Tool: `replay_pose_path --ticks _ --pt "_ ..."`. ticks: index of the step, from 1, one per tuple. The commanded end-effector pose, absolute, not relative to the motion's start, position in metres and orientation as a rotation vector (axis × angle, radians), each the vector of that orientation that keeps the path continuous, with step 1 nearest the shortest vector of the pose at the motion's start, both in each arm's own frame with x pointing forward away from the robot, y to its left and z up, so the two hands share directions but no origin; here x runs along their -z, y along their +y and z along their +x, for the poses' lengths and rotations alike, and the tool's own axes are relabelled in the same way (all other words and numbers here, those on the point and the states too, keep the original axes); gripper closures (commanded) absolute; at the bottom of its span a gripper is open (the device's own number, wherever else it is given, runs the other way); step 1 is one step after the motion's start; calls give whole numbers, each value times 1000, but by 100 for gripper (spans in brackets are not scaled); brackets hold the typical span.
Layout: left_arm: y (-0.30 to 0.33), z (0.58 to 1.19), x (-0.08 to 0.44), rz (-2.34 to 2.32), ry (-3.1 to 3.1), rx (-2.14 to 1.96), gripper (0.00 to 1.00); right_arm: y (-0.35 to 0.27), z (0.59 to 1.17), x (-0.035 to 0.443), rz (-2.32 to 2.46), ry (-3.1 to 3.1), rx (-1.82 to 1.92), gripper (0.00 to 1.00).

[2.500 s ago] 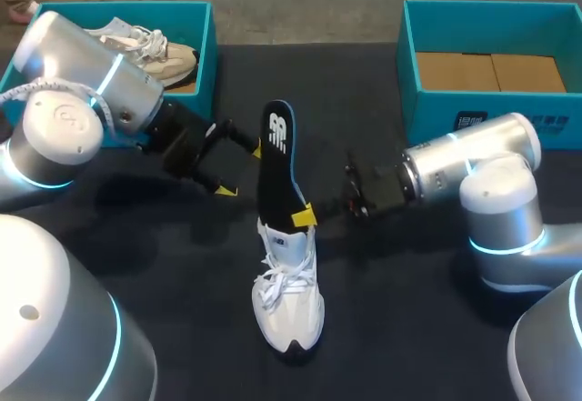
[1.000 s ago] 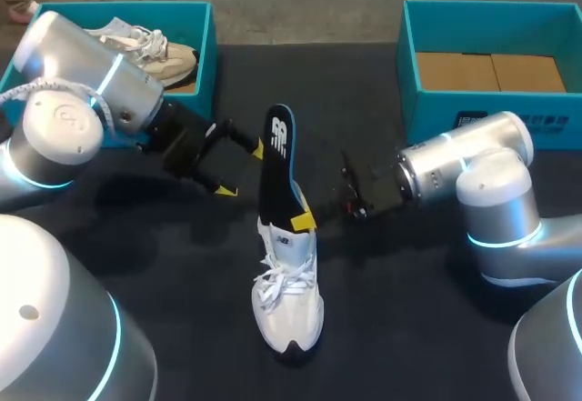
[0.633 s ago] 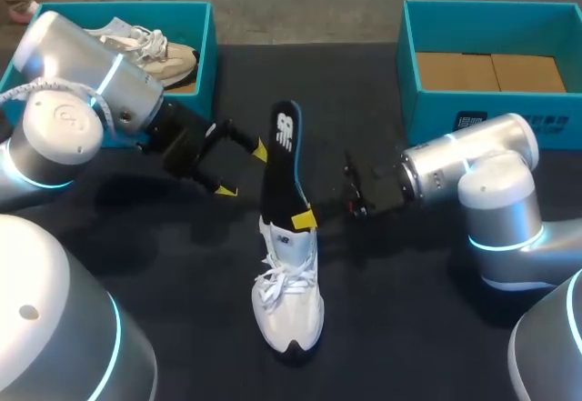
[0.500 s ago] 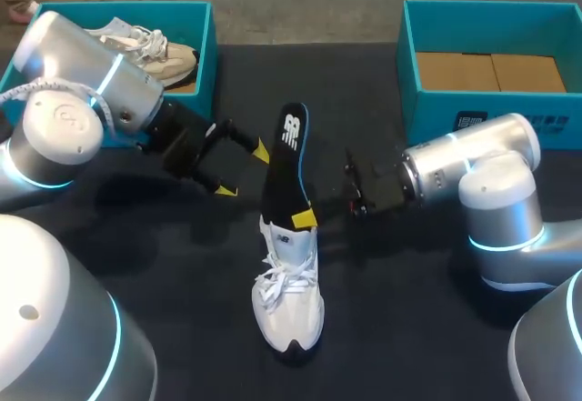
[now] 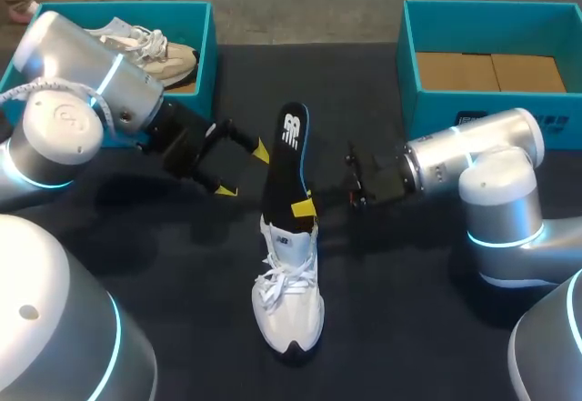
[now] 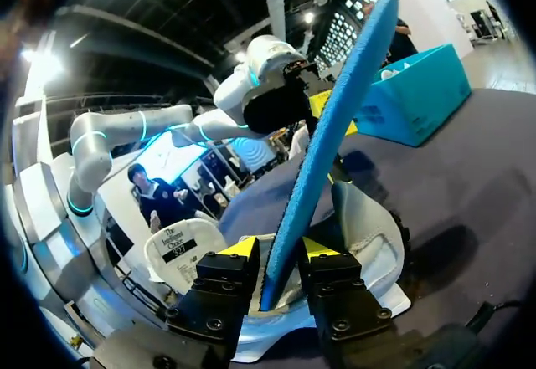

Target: Take the shoe out of the shoebox, open the shoe tongue, remove and reinsert the insole, then place the shoe into the shoebox

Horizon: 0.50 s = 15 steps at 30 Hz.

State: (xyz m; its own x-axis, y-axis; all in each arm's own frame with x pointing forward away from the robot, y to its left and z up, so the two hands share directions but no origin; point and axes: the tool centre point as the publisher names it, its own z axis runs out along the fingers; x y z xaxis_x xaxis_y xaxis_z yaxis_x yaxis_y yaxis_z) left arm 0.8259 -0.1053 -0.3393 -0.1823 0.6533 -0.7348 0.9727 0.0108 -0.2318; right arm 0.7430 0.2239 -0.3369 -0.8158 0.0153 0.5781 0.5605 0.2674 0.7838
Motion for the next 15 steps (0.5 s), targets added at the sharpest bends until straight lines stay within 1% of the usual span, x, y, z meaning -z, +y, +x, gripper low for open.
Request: replay_pose_path --ticks 1,5,11,15 --pt "-106 826 339 1665 1875 1007 0 225 745 333 -528 -2090 1582 72" --pt "-106 826 339 1665 1875 1007 0 224 749 329 -534 -2096 1592 73" --pt "-106 826 339 1665 1875 1007 0 224 756 319 -532 -2113 1595 78" --pt "-106 826 339 1665 1875 1007 0 226 762 315 -527 -2124 1594 78"
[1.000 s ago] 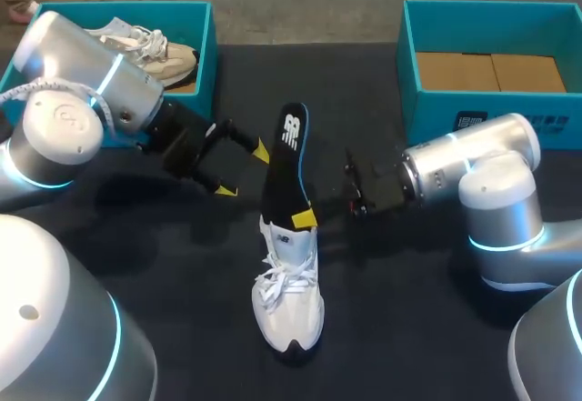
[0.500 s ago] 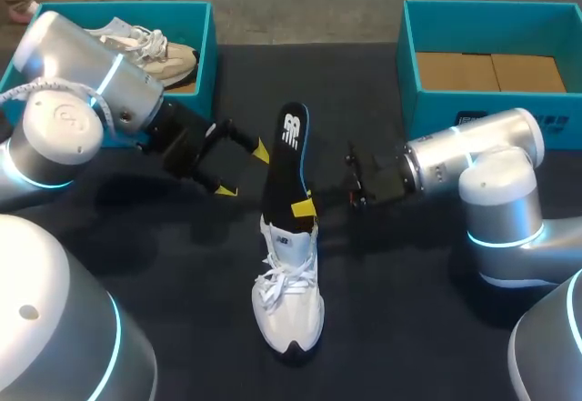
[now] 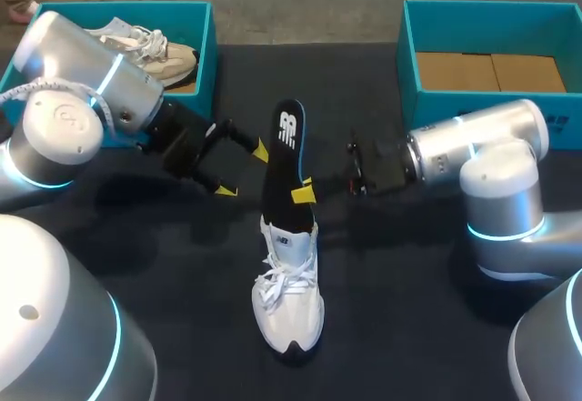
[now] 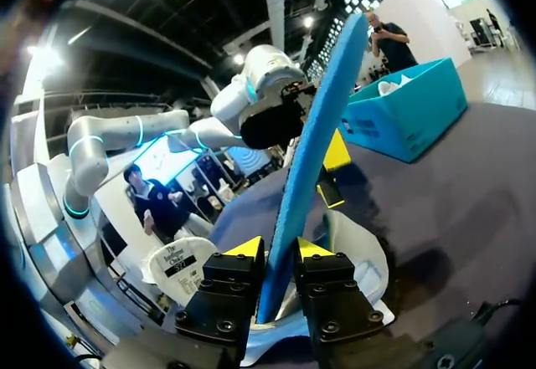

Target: Take the shoe out of the shoebox, open the shoe tongue, remove and reinsert the insole, then place the shoe into the shoebox

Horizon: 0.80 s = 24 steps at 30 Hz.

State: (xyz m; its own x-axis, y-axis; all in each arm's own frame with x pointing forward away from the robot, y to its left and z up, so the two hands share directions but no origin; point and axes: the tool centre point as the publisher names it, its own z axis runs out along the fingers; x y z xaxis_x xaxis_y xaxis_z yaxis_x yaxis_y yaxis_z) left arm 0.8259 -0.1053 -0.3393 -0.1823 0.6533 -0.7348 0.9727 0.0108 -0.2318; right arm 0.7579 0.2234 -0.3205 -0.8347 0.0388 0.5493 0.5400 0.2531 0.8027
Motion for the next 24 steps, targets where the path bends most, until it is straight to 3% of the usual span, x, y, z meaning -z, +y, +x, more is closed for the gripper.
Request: replay_pose_path --ticks 1,6,9,24 --pt "-106 826 339 1665 1875 1007 0 226 764 314 -526 -2126 1593 78" --pt "-106 826 339 1665 1875 1007 0 227 770 313 -522 -2133 1590 82" --pt "-106 826 339 1665 1875 1007 0 228 771 312 -524 -2133 1588 100" --pt "-106 826 339 1665 1875 1007 0 229 768 313 -546 -2124 1510 100"
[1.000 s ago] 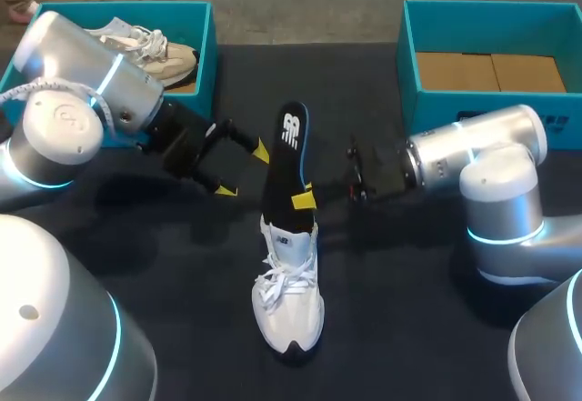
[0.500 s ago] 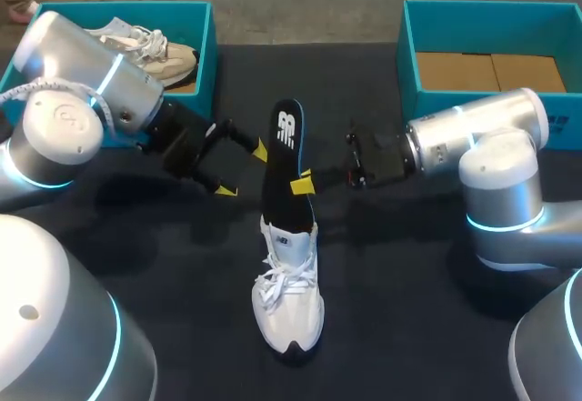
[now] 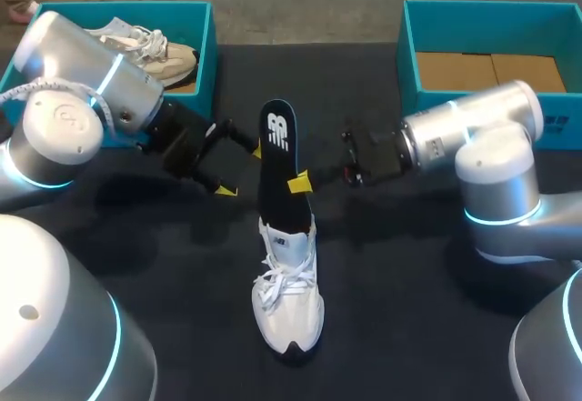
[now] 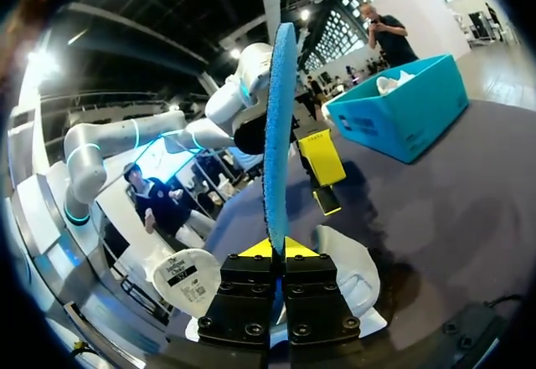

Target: Take the shoe out of the shoebox, open the shoe tongue, remove and reinsert the insole, then place the shoe into the shoebox

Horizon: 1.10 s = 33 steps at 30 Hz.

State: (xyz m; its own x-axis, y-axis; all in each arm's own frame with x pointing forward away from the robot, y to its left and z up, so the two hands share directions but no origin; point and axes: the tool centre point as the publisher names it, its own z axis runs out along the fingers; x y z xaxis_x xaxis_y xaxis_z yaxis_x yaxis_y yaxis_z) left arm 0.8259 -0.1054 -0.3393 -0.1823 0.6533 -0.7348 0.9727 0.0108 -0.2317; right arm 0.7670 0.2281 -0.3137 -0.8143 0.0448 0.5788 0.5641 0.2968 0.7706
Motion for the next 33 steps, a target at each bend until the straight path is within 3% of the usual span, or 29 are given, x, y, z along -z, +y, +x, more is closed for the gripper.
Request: replay_pose_path --ticks 1,33 --pt "-106 826 339 1665 1875 1007 0 228 767 315 -558 -2120 1499 100" --pt "-106 826 339 1665 1875 1007 0 224 751 334 -703 -2116 1509 100"
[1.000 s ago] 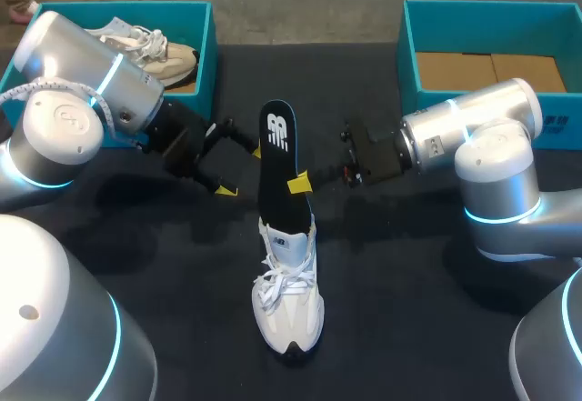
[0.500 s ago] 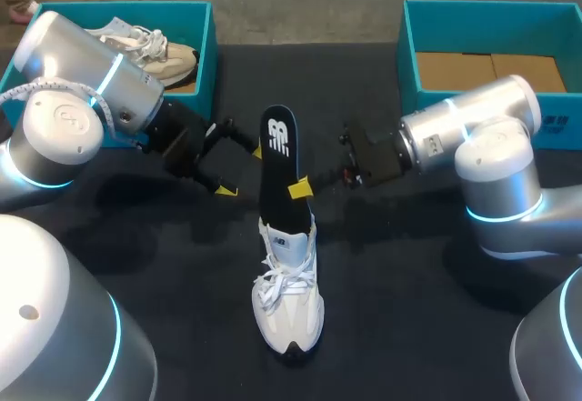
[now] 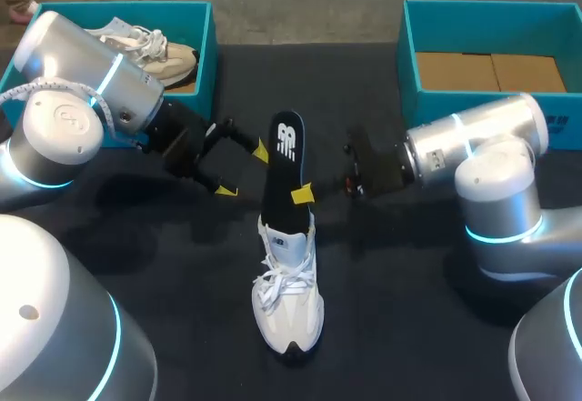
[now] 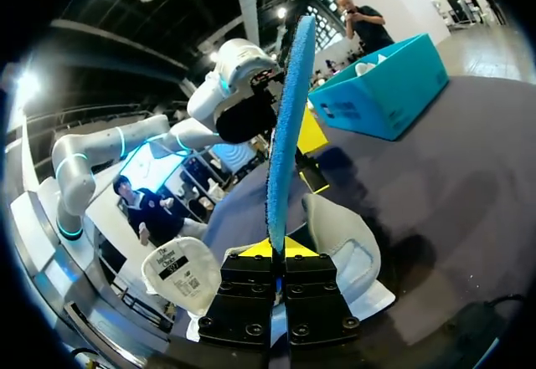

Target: Take the shoe out of the shoebox, open the shoe tongue, remove and reinsert the insole, then place the shoe into the shoebox

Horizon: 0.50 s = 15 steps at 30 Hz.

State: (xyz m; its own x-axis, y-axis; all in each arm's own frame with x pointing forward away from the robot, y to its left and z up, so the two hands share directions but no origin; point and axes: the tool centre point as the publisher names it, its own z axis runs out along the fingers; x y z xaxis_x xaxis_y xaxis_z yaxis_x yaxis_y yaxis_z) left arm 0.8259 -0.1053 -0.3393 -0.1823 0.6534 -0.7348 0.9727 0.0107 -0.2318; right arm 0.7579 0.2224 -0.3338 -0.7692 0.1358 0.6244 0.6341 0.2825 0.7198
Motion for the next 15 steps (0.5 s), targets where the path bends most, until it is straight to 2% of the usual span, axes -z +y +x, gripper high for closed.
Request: replay_pose_path --ticks 1,15 --pt "-106 826 339 1665 1875 1007 0 224 750 334 -699 -2118 1507 100" --pt "-106 826 339 1665 1875 1007 0 231 747 343 -670 -2108 1385 100"
